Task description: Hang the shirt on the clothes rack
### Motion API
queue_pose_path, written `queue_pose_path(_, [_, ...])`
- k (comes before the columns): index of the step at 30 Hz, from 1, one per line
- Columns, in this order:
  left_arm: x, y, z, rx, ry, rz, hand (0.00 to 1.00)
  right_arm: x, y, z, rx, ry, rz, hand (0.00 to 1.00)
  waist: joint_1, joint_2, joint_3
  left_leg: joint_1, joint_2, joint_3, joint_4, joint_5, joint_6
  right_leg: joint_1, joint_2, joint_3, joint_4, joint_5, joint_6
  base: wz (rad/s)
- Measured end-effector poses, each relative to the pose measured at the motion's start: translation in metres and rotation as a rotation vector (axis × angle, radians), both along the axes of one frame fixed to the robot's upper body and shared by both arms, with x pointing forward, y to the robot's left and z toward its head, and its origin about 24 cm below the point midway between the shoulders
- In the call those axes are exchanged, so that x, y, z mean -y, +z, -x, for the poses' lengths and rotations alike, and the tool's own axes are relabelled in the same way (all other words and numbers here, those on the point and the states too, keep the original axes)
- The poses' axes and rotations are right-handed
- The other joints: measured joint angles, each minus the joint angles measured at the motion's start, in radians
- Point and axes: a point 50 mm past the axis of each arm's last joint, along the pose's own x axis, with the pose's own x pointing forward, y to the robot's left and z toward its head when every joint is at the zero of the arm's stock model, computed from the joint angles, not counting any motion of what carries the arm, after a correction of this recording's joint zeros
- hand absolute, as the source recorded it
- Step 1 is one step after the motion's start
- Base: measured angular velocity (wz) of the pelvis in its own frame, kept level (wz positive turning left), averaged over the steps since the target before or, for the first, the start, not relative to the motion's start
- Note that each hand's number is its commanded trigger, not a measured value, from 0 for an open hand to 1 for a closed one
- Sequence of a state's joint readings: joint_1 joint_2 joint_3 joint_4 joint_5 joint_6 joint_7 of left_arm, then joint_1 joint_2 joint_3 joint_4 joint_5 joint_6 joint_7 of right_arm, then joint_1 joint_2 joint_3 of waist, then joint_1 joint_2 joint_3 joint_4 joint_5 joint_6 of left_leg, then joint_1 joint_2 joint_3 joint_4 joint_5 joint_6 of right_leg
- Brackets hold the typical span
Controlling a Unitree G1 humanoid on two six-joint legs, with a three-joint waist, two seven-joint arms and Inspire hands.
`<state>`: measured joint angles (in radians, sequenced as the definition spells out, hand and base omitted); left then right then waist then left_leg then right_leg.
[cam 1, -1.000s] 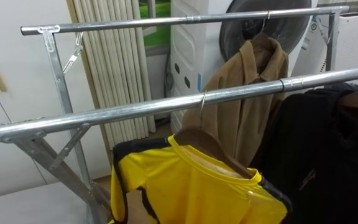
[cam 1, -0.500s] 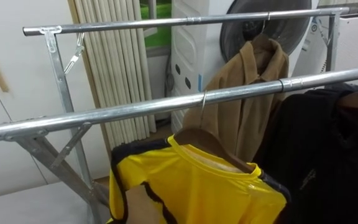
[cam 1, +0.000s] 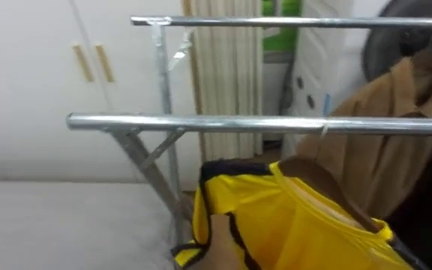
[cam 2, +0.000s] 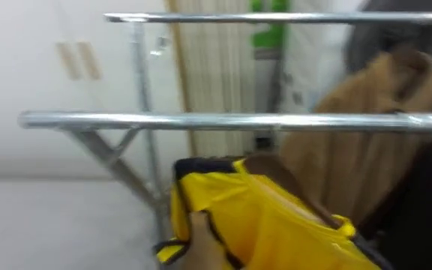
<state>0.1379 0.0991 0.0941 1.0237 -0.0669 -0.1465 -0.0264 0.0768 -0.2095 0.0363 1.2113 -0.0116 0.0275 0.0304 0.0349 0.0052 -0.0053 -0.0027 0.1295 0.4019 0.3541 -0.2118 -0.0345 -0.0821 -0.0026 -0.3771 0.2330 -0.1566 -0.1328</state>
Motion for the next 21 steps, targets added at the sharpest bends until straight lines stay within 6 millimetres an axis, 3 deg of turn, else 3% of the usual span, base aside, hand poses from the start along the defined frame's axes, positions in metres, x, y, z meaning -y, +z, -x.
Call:
queue_pose_path(1, [0.0, 0.0, 0.001, -0.004, 0.0, 0.008, 0.0, 0.002, 0.001, 0.0, -0.009, 0.003, 0.013, 0.0, 0.001, -0.003, 0.0034, 0.008, 0.003, 0.023, 0.015, -0.007, 0.002, 0.004, -0.016, -0.053, 0.014, -0.014, 0.007, 1.47])
queue_pose_path(2, [0.0, -0.001, 0.003, -0.008, 0.001, 0.011, 0.0, 0.003, 0.001, 0.0, -0.014, 0.002, 0.019, 0.0, 0.001, -0.001, 0.007, 0.015, 0.006, 0.031, 0.02, -0.013, 0.005, 0.01, -0.02, -0.081, 0.015, -0.021, 0.009, 1.43])
queue_pose_path(3, [0.0, -0.002, 0.006, -0.016, 0.001, 0.018, 0.0, 0.004, 0.001, 0.001, -0.022, 0.009, 0.027, 0.0, 0.003, 0.002, 0.0074, 0.026, 0.014, 0.046, 0.028, -0.029, 0.002, 0.016, -0.029, -0.134, 0.026, -0.037, 0.011, 1.12])
queue_pose_path(4, [0.0, -0.002, 0.007, -0.019, 0.0, 0.021, 0.0, 0.004, 0.001, 0.002, -0.026, 0.013, 0.032, 0.0, 0.002, 0.004, 0.0072, 0.03, 0.017, 0.05, 0.028, -0.037, -0.001, 0.019, -0.032, -0.161, 0.028, -0.043, 0.014, 1.39])
queue_pose_path(6, [0.0, -0.002, 0.009, -0.024, 0.002, 0.024, 0.0, 0.006, 0.001, 0.006, -0.037, 0.01, 0.05, 0.0, 0.002, 0.005, 0.0065, 0.042, 0.011, 0.054, 0.012, -0.073, 0.009, 0.035, -0.043, -0.263, 0.042, -0.063, 0.028, 1.36])
queue_pose_path(7, [0.0, -0.002, 0.01, -0.026, 0.002, 0.024, 0.0, 0.006, 0.001, 0.006, -0.04, 0.006, 0.054, 0.0, 0.003, 0.006, 0.006, 0.046, 0.01, 0.06, 0.003, -0.082, 0.01, 0.035, -0.045, -0.279, 0.05, -0.071, 0.033, 1.18])
queue_pose_path(8, [0.0, -0.003, 0.013, -0.036, 0.007, 0.026, 0.0, 0.007, 0.0, 0.007, -0.045, 0.001, 0.062, 0.0, 0.008, 0.001, 0.0043, 0.051, 0.005, 0.065, -0.018, -0.1, 0.003, 0.042, -0.061, -0.309, 0.071, -0.086, 0.054, 0.95])
queue_pose_path(10, [0.002, -0.006, 0.022, -0.067, 0.014, 0.036, 0.0, 0.01, 0.001, 0.01, -0.057, -0.007, 0.081, 0.0, 0.023, 0.007, -0.0066, 0.052, -0.002, 0.059, -0.043, -0.11, 0.013, 0.049, -0.087, -0.352, 0.1, -0.099, 0.1, 0.69])
queue_pose_path(11, [0.005, -0.008, 0.028, -0.097, 0.02, 0.048, 0.0, 0.017, 0.003, 0.012, -0.066, -0.012, 0.107, 0.0, 0.027, 0.017, -0.0091, 0.055, -0.002, 0.046, -0.054, -0.11, 0.013, 0.044, -0.106, -0.362, 0.152, -0.093, 0.149, 0.5])
queue_pose_path(12, [0.004, -0.01, 0.037, -0.133, 0.03, 0.053, 0.0, 0.021, 0.004, 0.013, -0.06, -0.042, 0.12, 0.0, 0.024, 0.025, -0.0092, 0.061, -0.007, 0.012, -0.066, -0.109, 0.014, 0.044, -0.122, -0.342, 0.191, -0.087, 0.159, 0.66])
queue_pose_path(14, [0.003, -0.012, 0.048, -0.176, 0.055, 0.062, 0.0, 0.021, 0.004, 0.013, -0.049, -0.104, 0.117, 0.0, 0.02, 0.028, -0.0075, 0.063, -0.022, -0.032, -0.064, -0.104, 0.023, 0.052, -0.134, -0.293, 0.219, -0.087, 0.159, 0.77])
queue_pose_path(16, [0.004, -0.013, 0.048, -0.187, 0.06, 0.081, 0.0, 0.017, 0.003, 0.014, -0.05, -0.137, 0.097, 0.0, -0.004, 0.025, -0.0067, 0.053, -0.045, -0.12, -0.053, -0.093, 0.04, 0.077, -0.134, -0.187, 0.231, -0.09, 0.163, 1.24])
queue_pose_path(17, [0.004, -0.013, 0.047, -0.19, 0.059, 0.085, 0.0, 0.016, 0.002, 0.014, -0.049, -0.146, 0.093, 0.0, -0.011, 0.024, -0.006, 0.046, -0.052, -0.143, -0.045, -0.09, 0.044, 0.083, -0.131, -0.141, 0.231, -0.091, 0.166, 1.43])
queue_pose_path(18, [0.005, -0.014, 0.046, -0.195, 0.057, 0.091, 0.0, 0.014, 0.002, 0.015, -0.052, -0.163, 0.088, 0.0, -0.017, 0.021, -0.0058, 0.031, -0.066, -0.178, -0.031, -0.08, 0.054, 0.095, -0.126, -0.061, 0.23, -0.1, 0.18, 1.2])
queue_pose_path(19, [0.005, -0.014, 0.045, -0.196, 0.057, 0.095, 0.0, 0.014, 0.002, 0.015, -0.056, -0.167, 0.088, 0.0, -0.019, 0.02, -0.005, 0.021, -0.076, -0.2, -0.022, -0.077, 0.059, 0.102, -0.125, -0.035, 0.228, -0.106, 0.191, 1.43])
queue_pose_path(21, [0.005, -0.014, 0.046, -0.192, 0.08, 0.109, 0.0, 0.013, 0.001, 0.014, -0.054, -0.176, 0.09, 0.0, -0.021, 0.015, -0.0059, -0.025, -0.117, -0.287, 0.017, -0.064, 0.082, 0.13, -0.114, 0.038, 0.2, -0.118, 0.211, 1.38])
